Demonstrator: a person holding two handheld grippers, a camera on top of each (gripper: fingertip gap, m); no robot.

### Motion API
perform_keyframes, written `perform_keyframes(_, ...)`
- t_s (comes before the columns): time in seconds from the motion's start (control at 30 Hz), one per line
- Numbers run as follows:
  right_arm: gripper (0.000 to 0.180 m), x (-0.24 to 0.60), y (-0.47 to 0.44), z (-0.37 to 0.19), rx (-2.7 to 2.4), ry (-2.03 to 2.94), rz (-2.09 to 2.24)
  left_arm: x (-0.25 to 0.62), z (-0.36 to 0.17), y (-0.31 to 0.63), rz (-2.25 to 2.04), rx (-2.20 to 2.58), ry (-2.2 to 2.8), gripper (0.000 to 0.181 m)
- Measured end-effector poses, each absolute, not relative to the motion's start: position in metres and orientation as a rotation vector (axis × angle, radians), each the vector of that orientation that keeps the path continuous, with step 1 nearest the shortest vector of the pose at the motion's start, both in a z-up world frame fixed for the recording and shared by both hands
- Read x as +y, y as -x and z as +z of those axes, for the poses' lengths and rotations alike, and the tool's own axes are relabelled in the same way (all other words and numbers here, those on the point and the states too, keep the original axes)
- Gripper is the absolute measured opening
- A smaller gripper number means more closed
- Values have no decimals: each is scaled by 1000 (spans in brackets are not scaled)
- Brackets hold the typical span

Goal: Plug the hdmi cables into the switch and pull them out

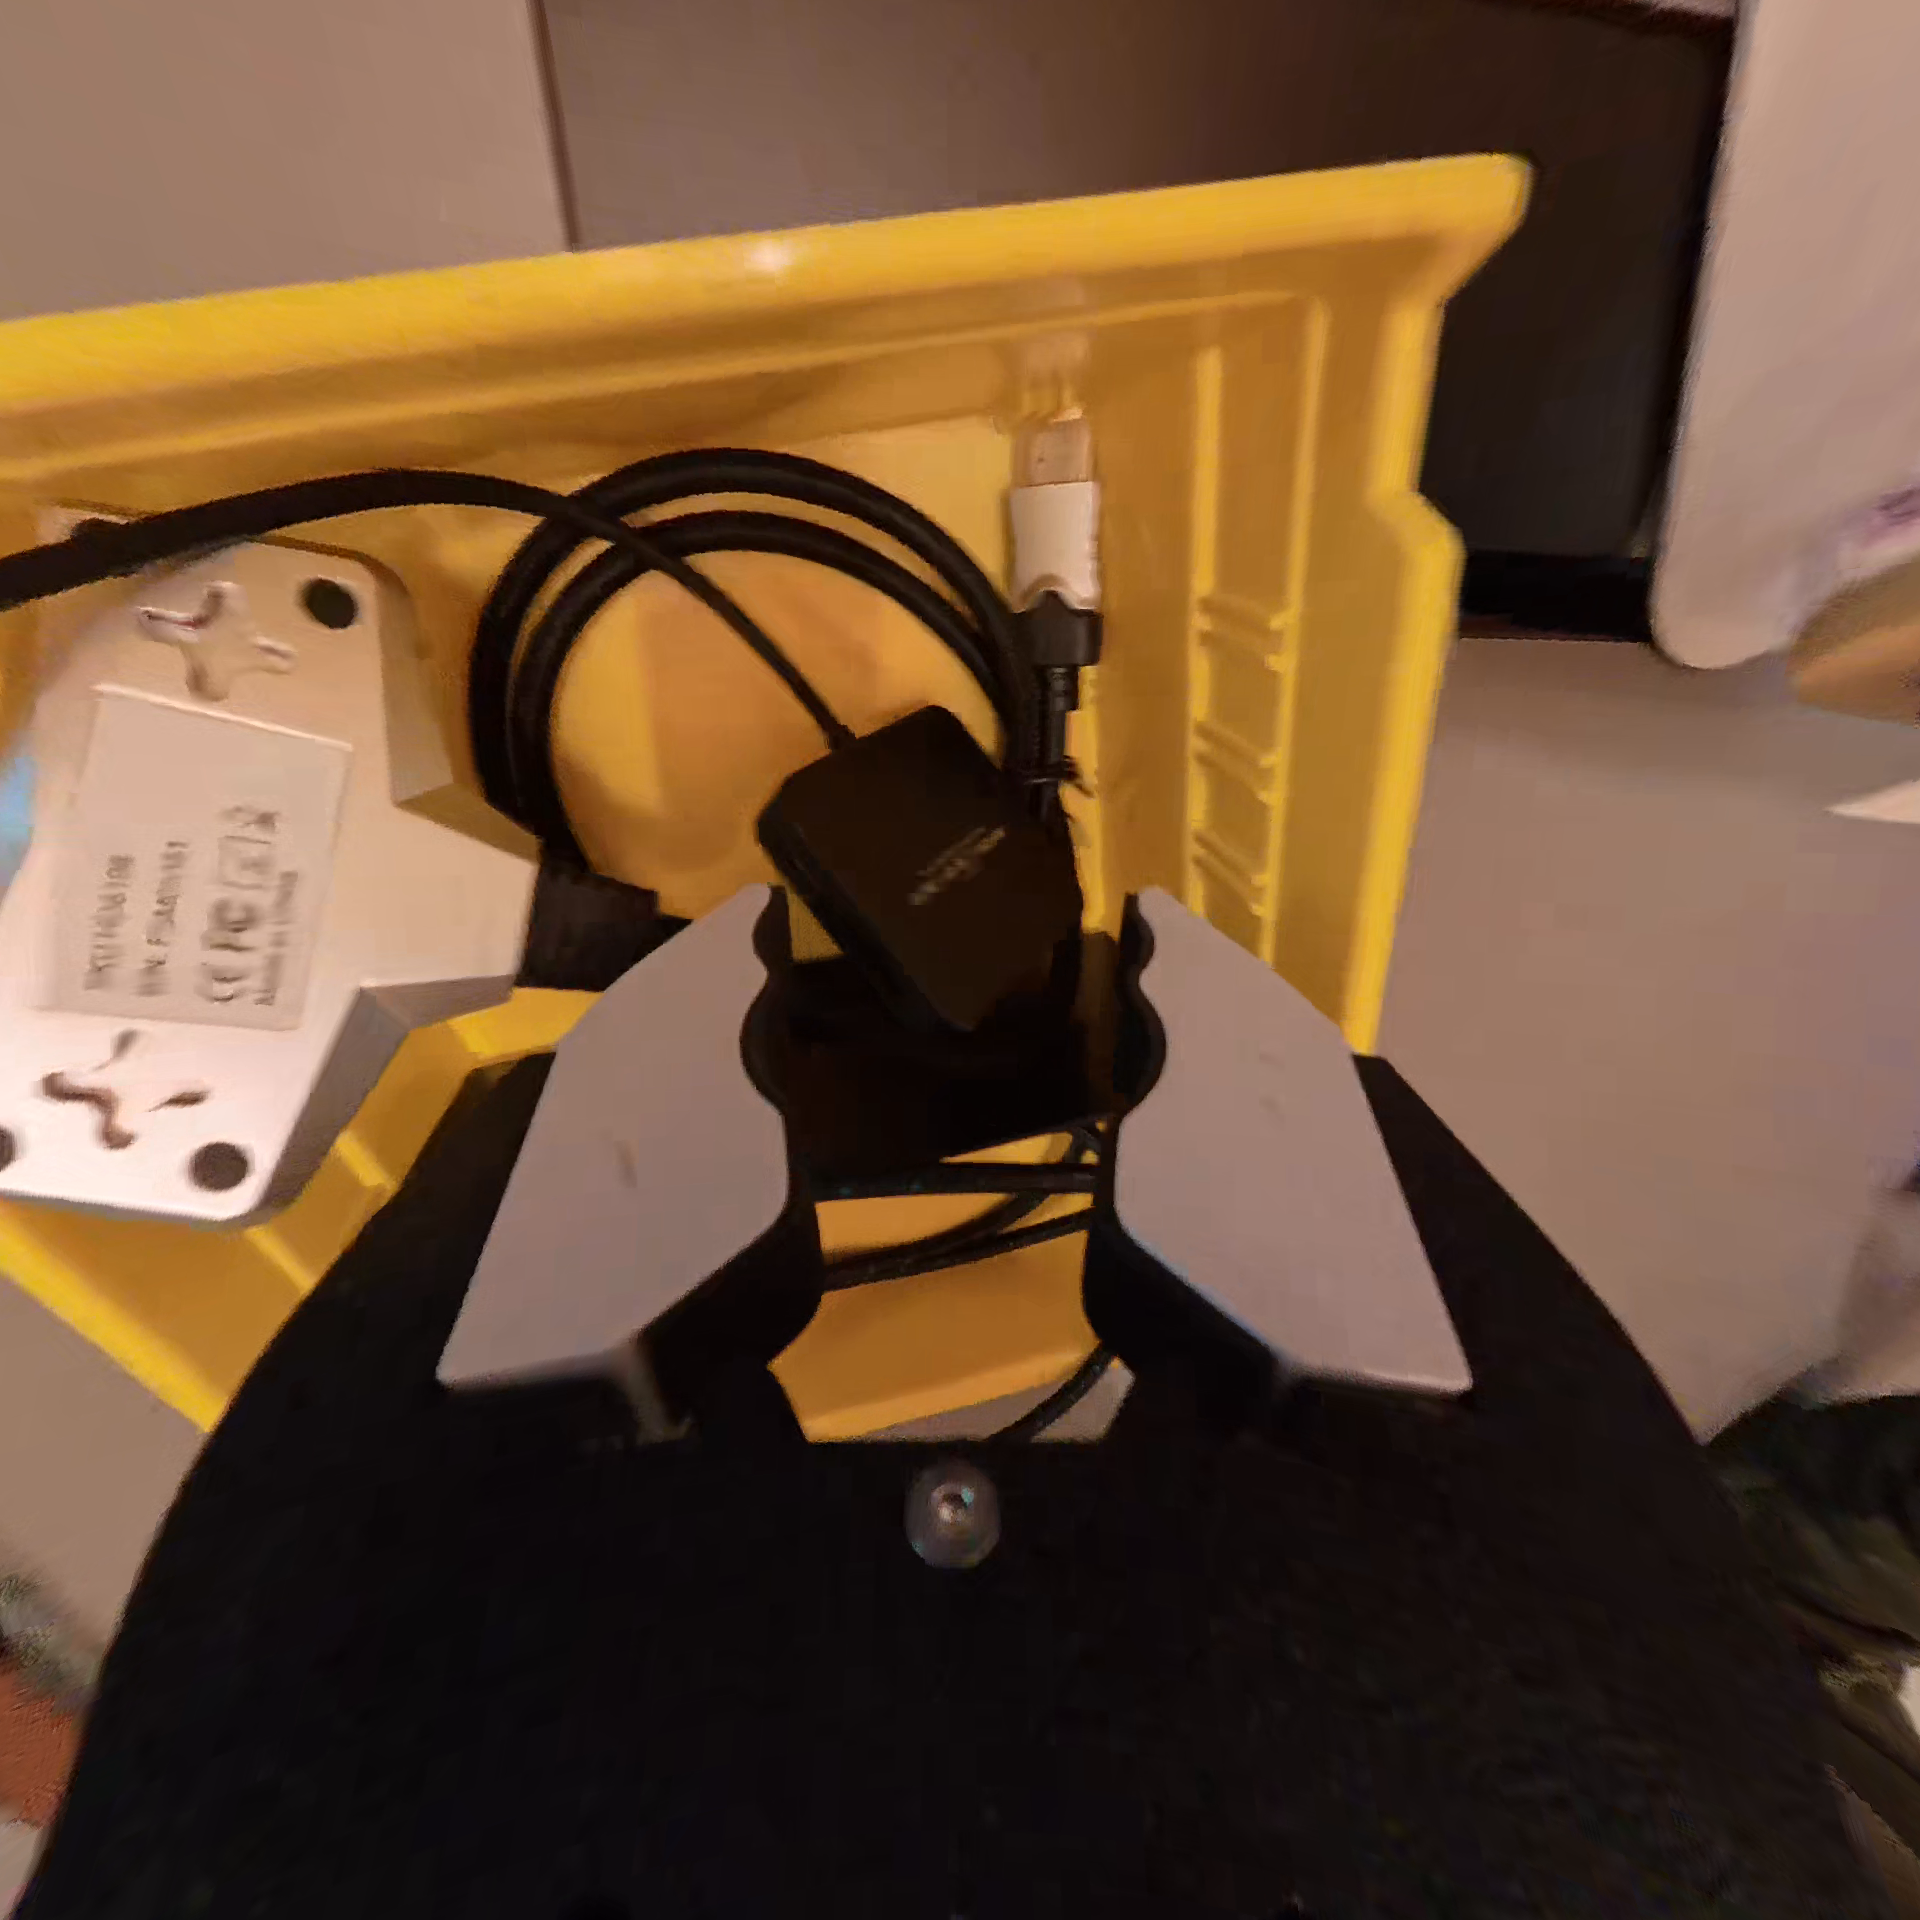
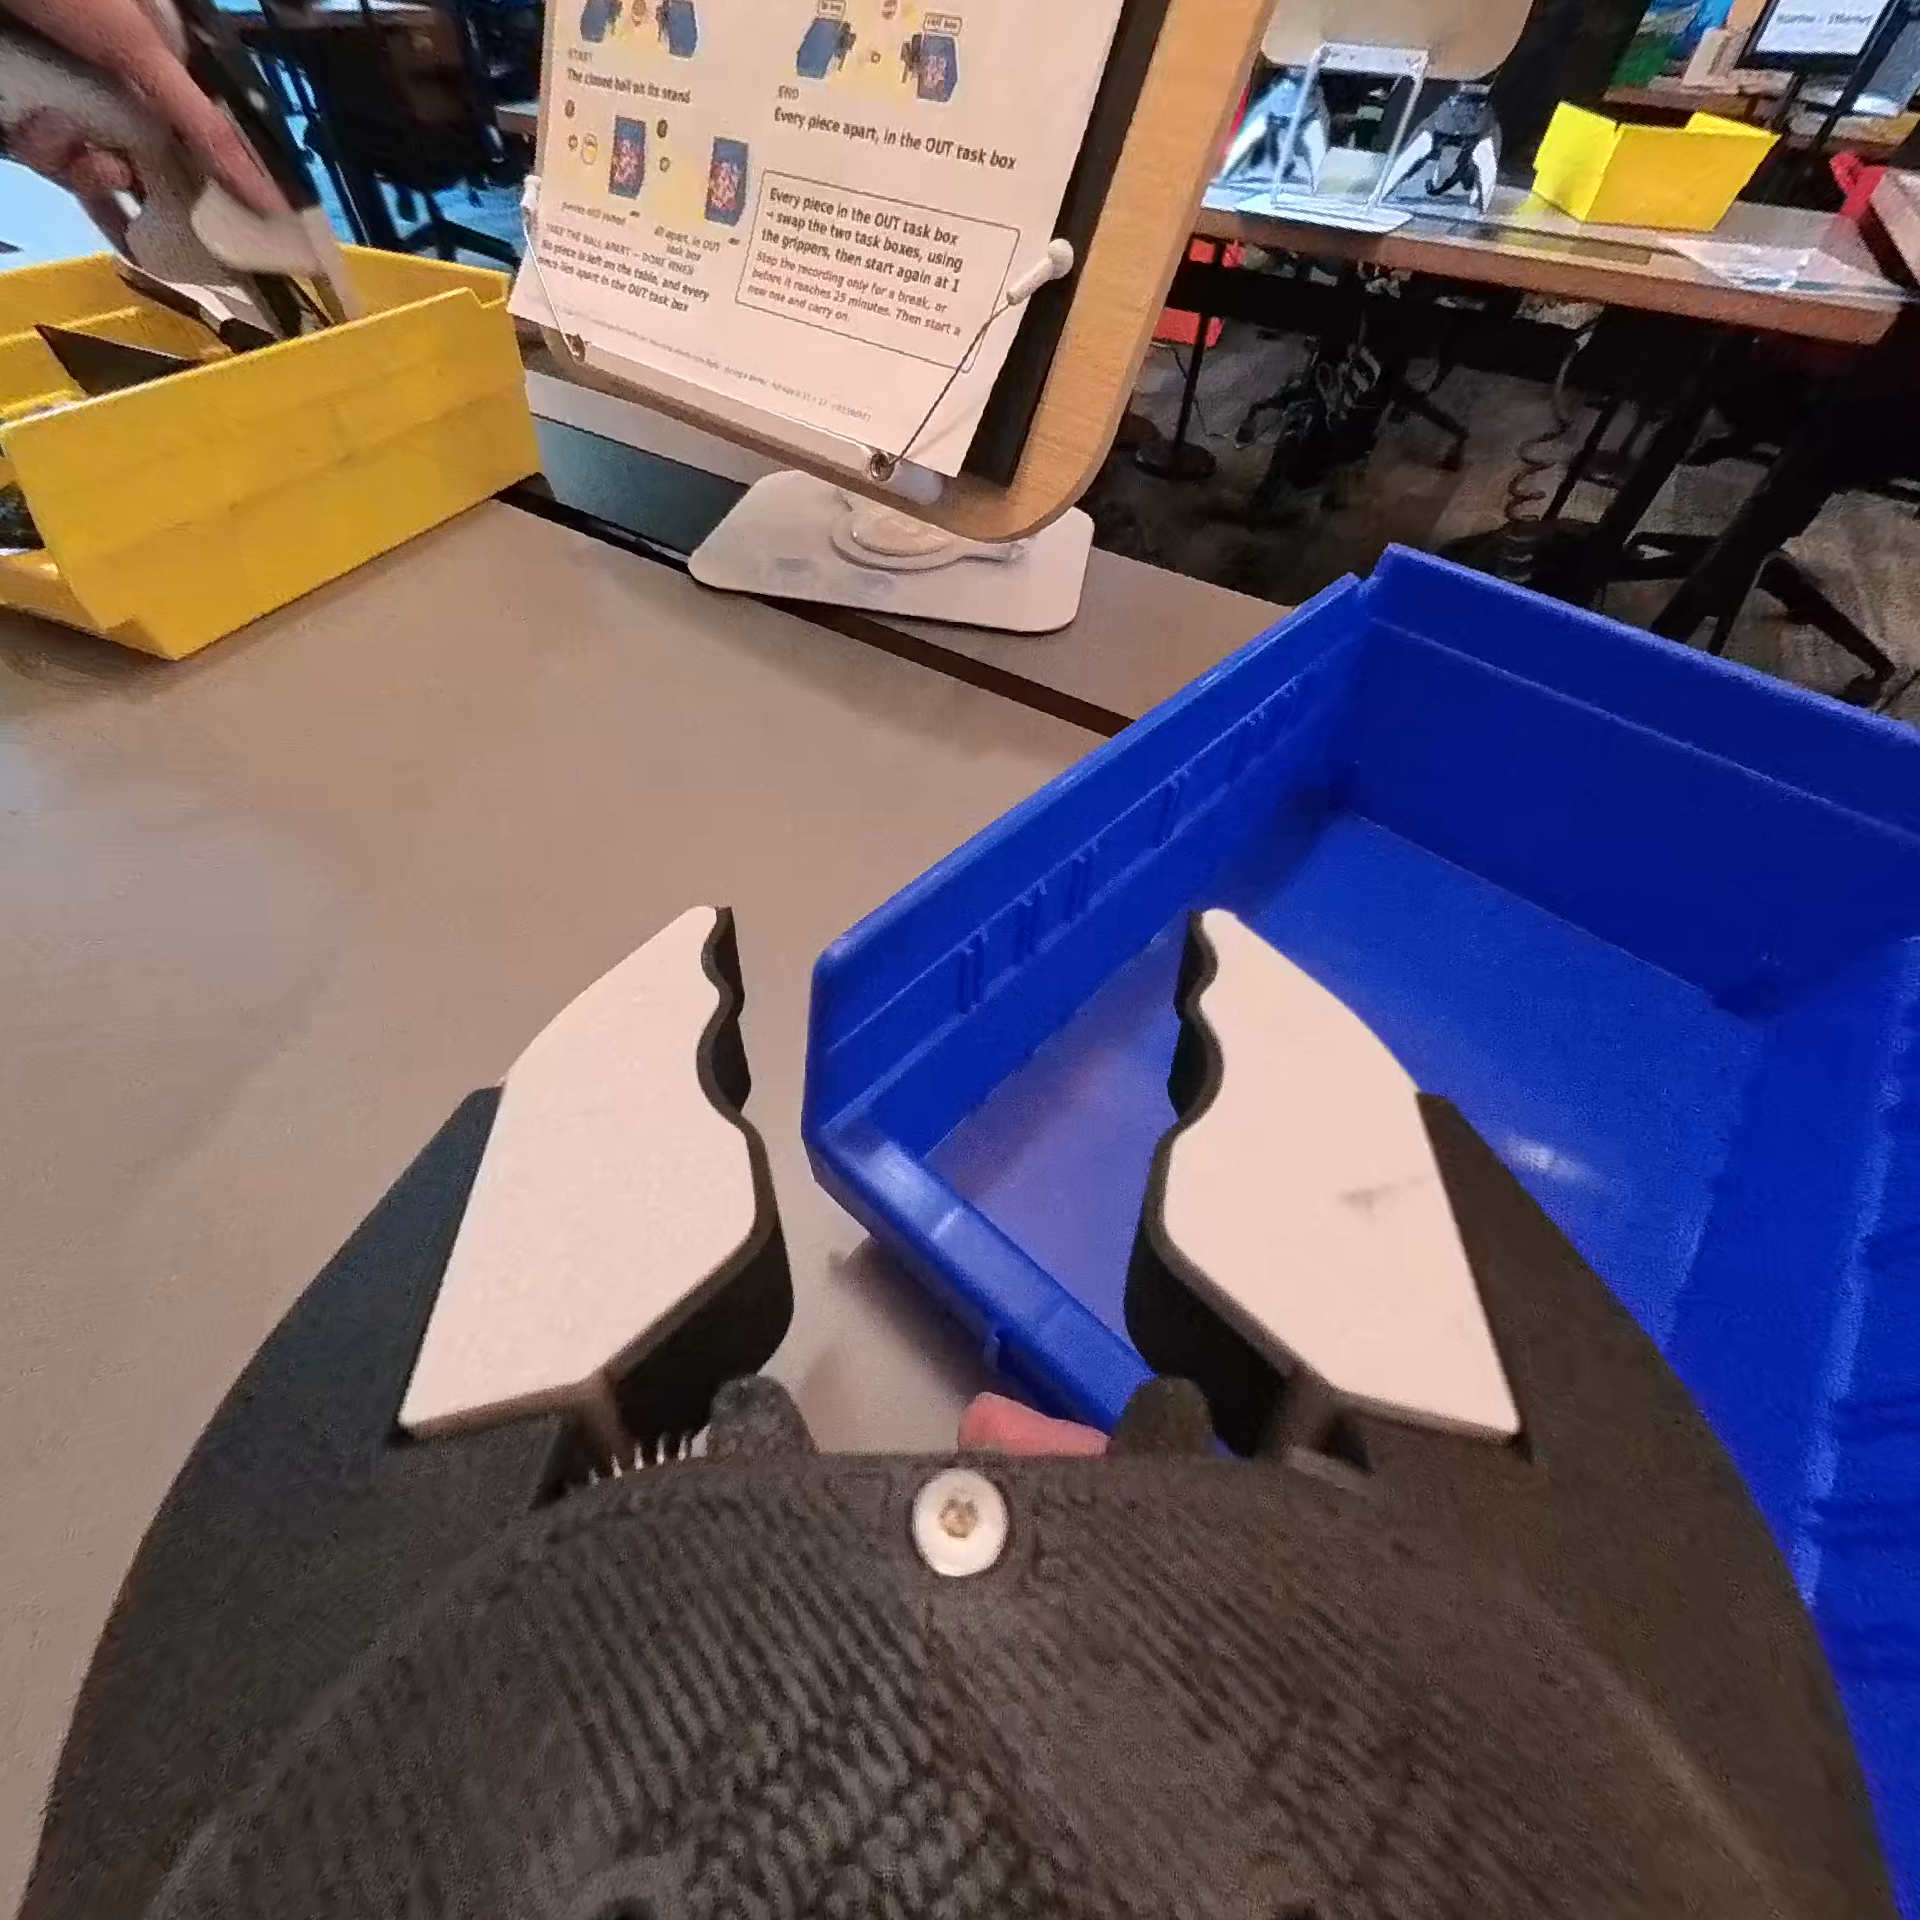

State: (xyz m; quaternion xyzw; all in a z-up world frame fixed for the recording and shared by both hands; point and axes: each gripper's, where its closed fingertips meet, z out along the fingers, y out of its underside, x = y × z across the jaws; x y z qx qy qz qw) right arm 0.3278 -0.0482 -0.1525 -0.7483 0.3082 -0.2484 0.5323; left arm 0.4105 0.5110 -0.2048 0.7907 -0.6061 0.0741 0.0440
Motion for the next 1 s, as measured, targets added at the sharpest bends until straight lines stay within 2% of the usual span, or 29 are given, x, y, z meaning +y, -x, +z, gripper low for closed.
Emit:
perform_keyframes(0.17, 81, -44, -329, -162, 734, 1808, -551, 518, -216, -408, 96, -1803, -2434, 60)
perform_keyframes(0.43, 80, -42, -329, -169, 727, 1826, -523, 517, -236, -405, 83, -1703, -2460, 49)
perform_keyframes(0.47, 80, -42, -329, -169, 731, 1821, -522, 519, -237, -404, 94, -1697, -2474, 42)
perform_keyframes(0.67, 79, -44, -330, -169, 741, 1818, -524, 517, -224, -410, 445, -1583, -2502, 19)
perform_keyframes(1.0, 78, -42, -326, -158, 726, 1805, -564, 510, -170, -406, 977, -1704, -2412, 14)
